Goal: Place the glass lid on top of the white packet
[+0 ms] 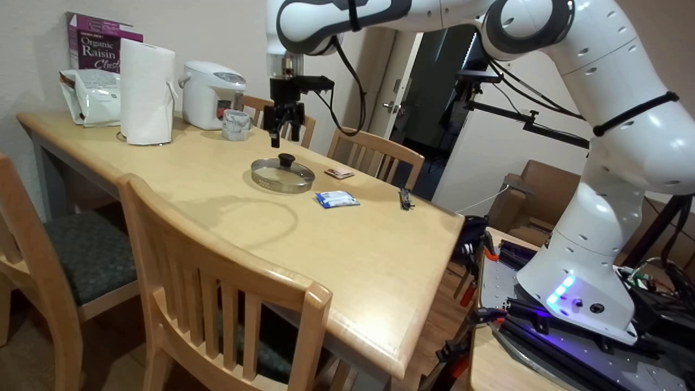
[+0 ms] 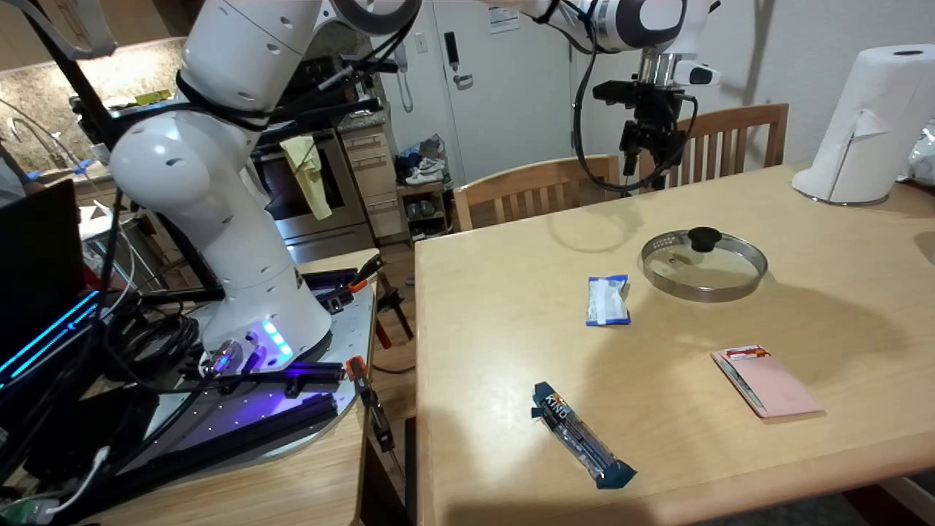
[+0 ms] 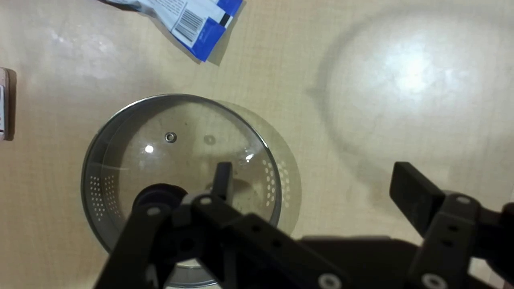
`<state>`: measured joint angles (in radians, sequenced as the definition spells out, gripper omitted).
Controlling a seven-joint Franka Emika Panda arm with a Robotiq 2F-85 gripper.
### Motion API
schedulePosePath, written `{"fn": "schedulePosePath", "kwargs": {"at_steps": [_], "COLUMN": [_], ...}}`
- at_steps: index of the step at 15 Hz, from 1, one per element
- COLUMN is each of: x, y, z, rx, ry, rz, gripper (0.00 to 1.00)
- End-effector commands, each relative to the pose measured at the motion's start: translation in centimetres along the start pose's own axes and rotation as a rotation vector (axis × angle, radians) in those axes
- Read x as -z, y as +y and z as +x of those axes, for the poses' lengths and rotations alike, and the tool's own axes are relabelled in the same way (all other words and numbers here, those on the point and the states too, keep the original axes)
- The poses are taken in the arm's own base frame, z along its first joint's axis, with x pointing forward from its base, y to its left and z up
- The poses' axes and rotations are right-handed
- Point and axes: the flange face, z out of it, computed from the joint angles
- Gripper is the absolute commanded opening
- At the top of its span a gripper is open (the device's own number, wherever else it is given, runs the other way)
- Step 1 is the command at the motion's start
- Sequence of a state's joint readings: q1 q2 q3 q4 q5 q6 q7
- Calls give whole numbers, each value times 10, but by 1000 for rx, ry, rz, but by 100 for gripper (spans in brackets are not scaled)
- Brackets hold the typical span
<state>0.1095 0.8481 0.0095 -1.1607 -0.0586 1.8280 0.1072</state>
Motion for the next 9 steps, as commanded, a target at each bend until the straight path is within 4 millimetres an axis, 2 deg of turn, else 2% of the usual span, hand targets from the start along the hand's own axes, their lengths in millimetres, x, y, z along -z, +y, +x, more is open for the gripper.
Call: {"fn": "schedulePosePath", "kwargs": {"at_steps": [1, 3, 5, 9], "x": [1, 0, 8, 27], "y": [0, -4, 1, 36], "z": [0, 2, 5, 10], "rx": [0, -2, 3, -64], "ry": [-1, 1, 0, 36], "rz": [0, 0, 16, 26], "gripper": [100, 100, 100, 100]}}
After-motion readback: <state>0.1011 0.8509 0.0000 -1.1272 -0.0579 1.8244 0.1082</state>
